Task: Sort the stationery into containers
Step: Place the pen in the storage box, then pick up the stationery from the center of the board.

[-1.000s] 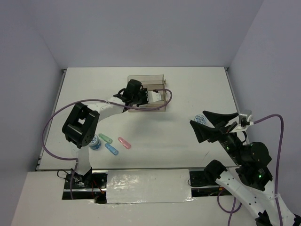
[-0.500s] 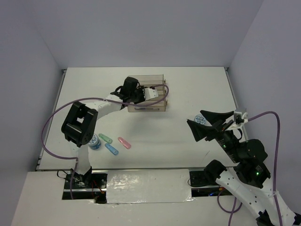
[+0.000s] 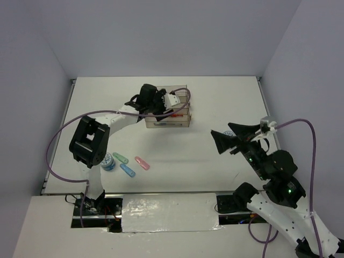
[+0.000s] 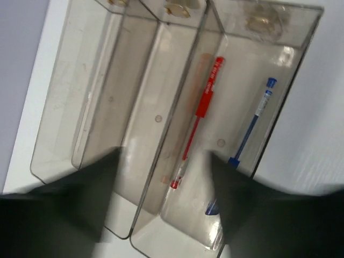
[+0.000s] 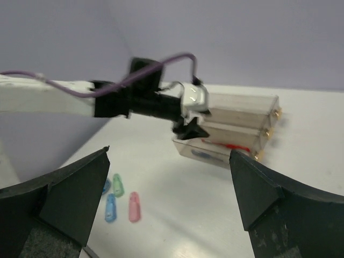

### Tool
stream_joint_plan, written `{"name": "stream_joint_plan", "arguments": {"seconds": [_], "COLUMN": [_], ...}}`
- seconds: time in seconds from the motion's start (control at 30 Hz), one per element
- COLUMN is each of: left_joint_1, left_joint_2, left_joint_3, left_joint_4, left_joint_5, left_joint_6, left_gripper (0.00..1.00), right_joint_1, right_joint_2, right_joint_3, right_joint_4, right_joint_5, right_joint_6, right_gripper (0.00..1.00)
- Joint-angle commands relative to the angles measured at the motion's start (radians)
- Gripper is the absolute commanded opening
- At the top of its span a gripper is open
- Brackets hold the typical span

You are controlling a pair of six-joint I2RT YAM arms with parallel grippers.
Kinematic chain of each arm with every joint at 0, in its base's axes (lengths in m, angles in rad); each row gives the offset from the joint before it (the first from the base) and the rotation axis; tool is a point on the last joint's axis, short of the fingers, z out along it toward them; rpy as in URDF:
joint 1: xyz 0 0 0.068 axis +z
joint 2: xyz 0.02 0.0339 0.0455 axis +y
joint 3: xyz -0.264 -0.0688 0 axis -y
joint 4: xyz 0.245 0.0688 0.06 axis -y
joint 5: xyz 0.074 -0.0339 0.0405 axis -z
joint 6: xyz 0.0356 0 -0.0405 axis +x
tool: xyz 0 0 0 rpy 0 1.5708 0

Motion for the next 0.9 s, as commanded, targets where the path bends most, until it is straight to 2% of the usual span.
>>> {"name": "stream_joint_plan", "arguments": {"seconds": [0.0, 0.07, 0.13, 0.17, 0.2, 0.23, 0.27, 0.3, 0.33, 0.37, 0.4, 0.53, 0.57, 0.63, 0.73, 0.87], "left_joint_1": [0.012, 0.012, 0.014, 0.020, 0.043, 0.052, 0.057, 0.058, 0.057, 0.055, 0.057, 0.060, 0.060, 0.058, 0.060, 0.060], "left_joint_2": [-0.106, -0.143, -0.147, -0.133, -0.130, -0.136, -0.186, -0.230, -0.279, -0.389, -0.444, -0.710, -0.811, -0.916, -0.946, -0.963], "left_joint_3": [0.084, 0.161, 0.261, 0.404, 0.468, 0.507, 0.503, 0.463, 0.344, 0.290, 0.244, -0.046, -0.089, -0.183, -0.253, -0.359], "left_joint_4": [0.069, 0.046, -0.091, -0.177, -0.264, -0.408, -0.449, -0.473, -0.481, -0.495, -0.520, -0.589, -0.575, -0.569, -0.612, -0.604], "left_joint_5": [0.008, -0.054, -0.190, -0.307, -0.329, -0.349, -0.422, -0.458, -0.492, -0.541, -0.637, -0.722, -0.710, -0.630, -0.558, -0.533], "left_joint_6": [-0.173, -0.307, -0.471, -0.627, -0.706, -0.780, -0.884, -0.914, -0.935, -0.995, -1.024, -1.112, -1.098, -1.066, -1.025, -1.000], "left_gripper": [0.99, 0.99, 0.99, 0.99, 0.99, 0.99, 0.99, 0.99, 0.99, 0.99, 0.99, 0.99, 0.99, 0.99, 0.99, 0.99], "right_joint_1": [-0.004, -0.017, -0.051, -0.106, -0.144, -0.190, -0.291, -0.345, -0.394, -0.463, -0.477, -0.519, -0.525, -0.534, -0.542, -0.543], "right_joint_2": [0.143, 0.312, 0.478, 0.525, 0.560, 0.615, 0.633, 0.651, 0.660, 0.676, 0.691, 0.807, 0.821, 0.860, 0.910, 0.932], "right_joint_3": [0.060, 0.111, 0.134, 0.129, 0.118, 0.099, 0.082, 0.041, 0.020, 0.010, 0.005, 0.013, 0.009, 0.002, 0.017, 0.016], "right_joint_4": [-0.111, -0.233, -0.293, -0.313, -0.314, -0.314, -0.294, -0.266, -0.237, -0.188, -0.180, -0.153, -0.122, -0.079, -0.086, -0.084], "right_joint_5": [0.208, 0.275, 0.348, 0.362, 0.372, 0.360, 0.331, 0.254, 0.205, 0.163, 0.139, 0.133, 0.087, 0.065, 0.085, 0.126], "right_joint_6": [0.019, 0.045, 0.096, 0.109, 0.123, 0.155, 0.167, 0.173, 0.171, 0.164, 0.160, 0.134, 0.128, 0.118, 0.120, 0.126], "right_gripper": [1.00, 1.00, 1.00, 1.00, 1.00, 1.00, 1.00, 1.00, 1.00, 1.00, 1.00, 1.00, 1.00, 1.00, 1.00, 1.00]}}
